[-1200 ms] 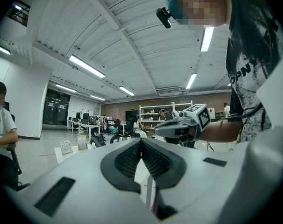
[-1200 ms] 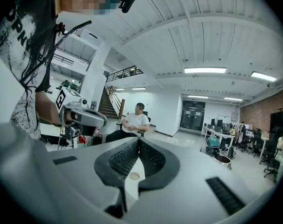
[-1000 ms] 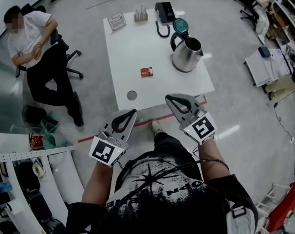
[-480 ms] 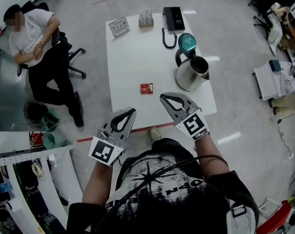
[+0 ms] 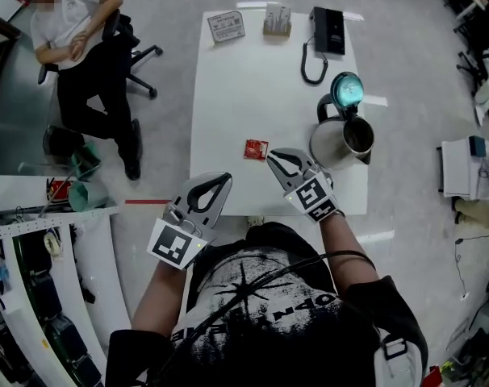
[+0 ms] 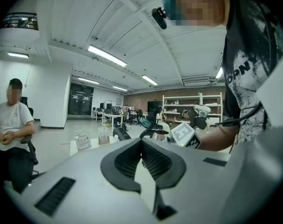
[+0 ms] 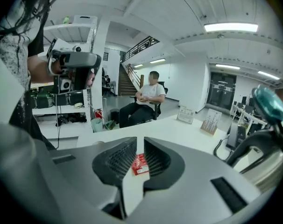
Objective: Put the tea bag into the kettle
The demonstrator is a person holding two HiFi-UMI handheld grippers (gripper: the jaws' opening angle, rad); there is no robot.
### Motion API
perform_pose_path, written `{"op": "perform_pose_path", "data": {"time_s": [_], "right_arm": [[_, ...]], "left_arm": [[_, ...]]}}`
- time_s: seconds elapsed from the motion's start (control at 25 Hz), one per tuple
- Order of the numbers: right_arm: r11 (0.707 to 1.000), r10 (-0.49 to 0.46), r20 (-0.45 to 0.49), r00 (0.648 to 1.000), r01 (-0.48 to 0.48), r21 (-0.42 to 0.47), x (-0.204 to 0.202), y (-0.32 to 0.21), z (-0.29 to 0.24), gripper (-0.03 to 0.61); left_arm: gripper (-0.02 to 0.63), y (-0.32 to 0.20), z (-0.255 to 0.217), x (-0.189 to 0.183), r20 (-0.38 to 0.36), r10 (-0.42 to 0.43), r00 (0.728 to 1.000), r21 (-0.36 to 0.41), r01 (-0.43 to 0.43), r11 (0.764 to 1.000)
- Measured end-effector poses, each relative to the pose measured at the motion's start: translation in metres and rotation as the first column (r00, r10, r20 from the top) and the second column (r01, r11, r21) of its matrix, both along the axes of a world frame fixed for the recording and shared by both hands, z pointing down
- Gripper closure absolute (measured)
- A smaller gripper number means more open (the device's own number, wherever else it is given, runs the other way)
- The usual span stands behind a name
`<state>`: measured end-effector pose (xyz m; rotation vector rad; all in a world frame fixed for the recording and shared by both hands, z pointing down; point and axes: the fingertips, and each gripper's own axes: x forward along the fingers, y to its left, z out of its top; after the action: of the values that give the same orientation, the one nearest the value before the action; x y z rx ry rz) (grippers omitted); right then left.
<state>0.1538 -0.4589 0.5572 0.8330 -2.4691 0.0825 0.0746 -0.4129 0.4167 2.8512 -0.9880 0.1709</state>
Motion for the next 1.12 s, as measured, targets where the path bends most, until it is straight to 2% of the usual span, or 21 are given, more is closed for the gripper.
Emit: {"op": "perform_pose_path", "data": {"time_s": [0.08, 0.44, 0.72, 0.92, 1.12], "right_arm": [[0.998, -0.020, -0.016, 1.000, 0.019, -0.055, -0.004, -0.008, 0.020, 0.492], [0.973, -0.127, -0.136, 0.983, 0.097, -0.208, -0.020, -0.035, 0.098, 0.344], [0.950, -0.194, -0.192, 0.962, 0.135, -0.282, -0.032, -0.041, 0.138, 0.314], [0.942, -0.196, -0.173, 0.965, 0.136, -0.308, -0.032, -0.042, 0.143, 0.310], [0.946, -0.187, -0.165, 0.968, 0.132, -0.296, -0.032, -0.043, 0.142, 0.310]], "left_arm": [[0.603, -0.005, 0.005, -0.001, 0.010, -0.020, 1.000, -0.014, 0.020, 1.000], [0.604, -0.016, 0.026, 0.001, 0.017, -0.084, 0.996, -0.076, 0.085, 0.993], [0.603, -0.017, 0.033, -0.008, 0.020, -0.135, 0.991, -0.108, 0.136, 0.985], [0.604, -0.018, 0.036, -0.012, 0.023, -0.156, 0.987, -0.117, 0.158, 0.980], [0.603, -0.018, 0.036, -0.013, 0.023, -0.165, 0.986, -0.117, 0.166, 0.979]]}}
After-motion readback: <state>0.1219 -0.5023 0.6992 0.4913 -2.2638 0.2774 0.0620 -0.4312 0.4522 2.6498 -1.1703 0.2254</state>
